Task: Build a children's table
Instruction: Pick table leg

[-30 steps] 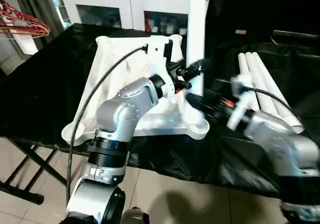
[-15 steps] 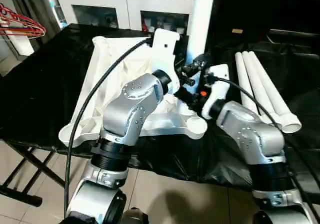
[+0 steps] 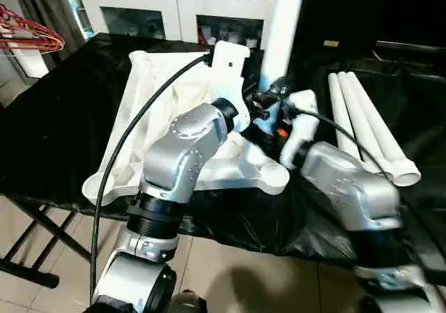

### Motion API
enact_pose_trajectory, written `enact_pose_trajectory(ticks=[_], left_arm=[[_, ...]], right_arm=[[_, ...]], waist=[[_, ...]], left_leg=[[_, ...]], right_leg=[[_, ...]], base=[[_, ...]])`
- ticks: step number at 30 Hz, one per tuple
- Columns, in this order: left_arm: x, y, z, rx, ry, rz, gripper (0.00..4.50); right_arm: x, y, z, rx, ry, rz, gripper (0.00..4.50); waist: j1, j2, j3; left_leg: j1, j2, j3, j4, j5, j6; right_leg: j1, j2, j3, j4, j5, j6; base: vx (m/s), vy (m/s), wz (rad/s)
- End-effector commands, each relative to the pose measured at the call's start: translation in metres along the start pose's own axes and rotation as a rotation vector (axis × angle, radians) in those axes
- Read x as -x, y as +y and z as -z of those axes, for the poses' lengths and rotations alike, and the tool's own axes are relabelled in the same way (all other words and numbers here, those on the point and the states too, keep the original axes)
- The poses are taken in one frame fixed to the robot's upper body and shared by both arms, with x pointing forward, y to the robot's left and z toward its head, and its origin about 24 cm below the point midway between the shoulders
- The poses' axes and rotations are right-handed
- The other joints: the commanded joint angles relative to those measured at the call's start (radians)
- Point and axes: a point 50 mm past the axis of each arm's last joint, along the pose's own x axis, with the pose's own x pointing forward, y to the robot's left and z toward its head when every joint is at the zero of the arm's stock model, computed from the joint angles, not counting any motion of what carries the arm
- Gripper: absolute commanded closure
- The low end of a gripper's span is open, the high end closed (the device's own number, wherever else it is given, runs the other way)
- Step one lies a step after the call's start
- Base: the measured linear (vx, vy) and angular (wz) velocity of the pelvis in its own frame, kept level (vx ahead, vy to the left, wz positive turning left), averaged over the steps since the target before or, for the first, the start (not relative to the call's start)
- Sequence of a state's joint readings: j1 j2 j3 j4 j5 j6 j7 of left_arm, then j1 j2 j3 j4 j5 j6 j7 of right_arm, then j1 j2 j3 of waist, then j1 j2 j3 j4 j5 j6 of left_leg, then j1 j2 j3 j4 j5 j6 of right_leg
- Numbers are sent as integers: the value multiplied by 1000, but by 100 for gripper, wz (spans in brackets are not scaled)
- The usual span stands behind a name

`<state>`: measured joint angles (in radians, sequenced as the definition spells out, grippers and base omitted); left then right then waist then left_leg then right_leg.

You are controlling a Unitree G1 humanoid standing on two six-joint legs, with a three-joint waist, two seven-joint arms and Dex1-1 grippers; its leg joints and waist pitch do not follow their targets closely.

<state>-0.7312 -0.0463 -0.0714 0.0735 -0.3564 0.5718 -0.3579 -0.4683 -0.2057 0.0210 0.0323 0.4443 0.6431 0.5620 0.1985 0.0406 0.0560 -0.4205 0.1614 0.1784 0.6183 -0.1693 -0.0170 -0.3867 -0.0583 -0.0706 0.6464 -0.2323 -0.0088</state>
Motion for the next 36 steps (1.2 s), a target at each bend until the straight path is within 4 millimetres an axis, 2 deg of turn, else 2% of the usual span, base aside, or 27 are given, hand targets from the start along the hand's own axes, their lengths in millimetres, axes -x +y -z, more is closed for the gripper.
enact_pose_trajectory(ticks=[1,2,4,6,8,10,13,15,17,21,23,25,30,35,36], left_arm=[[5,-2,-4,46,-4,125,147],[9,-6,-5,89,-5,230,146],[16,-11,-7,154,4,392,146],[20,-12,-7,188,27,478,146],[22,-11,-6,204,46,516,146],[23,-7,-4,213,65,533,146],[26,-3,-7,264,46,573,146],[26,-3,-9,278,33,586,180],[26,-3,-10,285,26,593,180],[26,-1,-13,314,-2,604,221],[26,0,-12,318,-3,598,223],[25,1,-10,320,6,582,252],[24,1,-7,320,21,549,257],[22,2,-6,317,20,522,259],[22,2,-6,316,20,520,259]], right_arm=[[8,7,-7,40,-15,-93,255],[13,9,-7,55,-9,-140,255],[23,12,-9,66,-1,-227,255],[29,14,-10,69,4,-285,255],[34,15,-11,76,10,-320,255],[37,16,-11,84,18,-345,255],[43,18,-13,83,23,-390,255],[45,19,-12,78,28,-407,255],[47,20,-12,75,32,-416,255],[48,20,-10,69,46,-433,255],[48,20,-10,69,48,-436,255],[48,21,-10,67,49,-441,255],[48,20,-10,69,55,-437,256],[48,19,-11,80,58,-430,256],[48,19,-11,83,59,-429,256]], waist=[[1,-10,-77],[5,-11,-77],[4,-9,-76],[3,-6,-76],[3,-5,-75],[3,3,-74],[4,0,-76],[5,-1,-78],[5,-3,-78],[6,-2,-78],[5,-2,-77],[6,-4,-78],[7,-5,-80],[8,-6,-79],[7,-9,-79]], left_leg=[[33,81,-43,-75,-133,-7],[34,78,-40,-71,-122,-2],[33,80,-40,-72,-122,4],[34,81,-41,-72,-133,15],[35,80,-40,-71,-147,21],[36,82,-41,-73,-158,16],[37,81,-41,-72,-161,9],[36,82,-42,-71,-142,14],[33,81,-41,-69,-126,25],[35,82,-42,-69,-136,27],[36,83,-41,-70,-143,25],[35,81,-41,-68,-130,27],[34,82,-41,-67,-115,32],[34,82,-41,-66,-114,36],[34,82,-40,-66,-113,36]], right_leg=[[42,-115,61,-75,24,-155],[44,-117,60,-74,17,-161],[40,-112,59,-71,18,-168],[39,-113,59,-72,6,-181],[38,-113,60,-77,-19,-187],[37,-113,60,-78,-44,-185],[40,-113,60,-78,-39,-192],[41,-112,60,-75,-4,-199],[42,-113,59,-72,23,-209],[42,-113,58,-74,-13,-212],[41,-113,58,-76,-25,-210],[43,-114,58,-76,-24,-206],[42,-114,58,-72,8,-212],[43,-113,57,-73,-6,-210],[43,-113,58,-73,-6,-210]], base=[[0,0,0],[0,0,0],[0,0,0],[0,0,0],[0,0,0],[0,0,0],[0,0,0],[0,0,0],[0,0,0],[0,0,0],[0,0,0],[0,0,0],[0,0,0],[0,0,0],[0,0,0]])
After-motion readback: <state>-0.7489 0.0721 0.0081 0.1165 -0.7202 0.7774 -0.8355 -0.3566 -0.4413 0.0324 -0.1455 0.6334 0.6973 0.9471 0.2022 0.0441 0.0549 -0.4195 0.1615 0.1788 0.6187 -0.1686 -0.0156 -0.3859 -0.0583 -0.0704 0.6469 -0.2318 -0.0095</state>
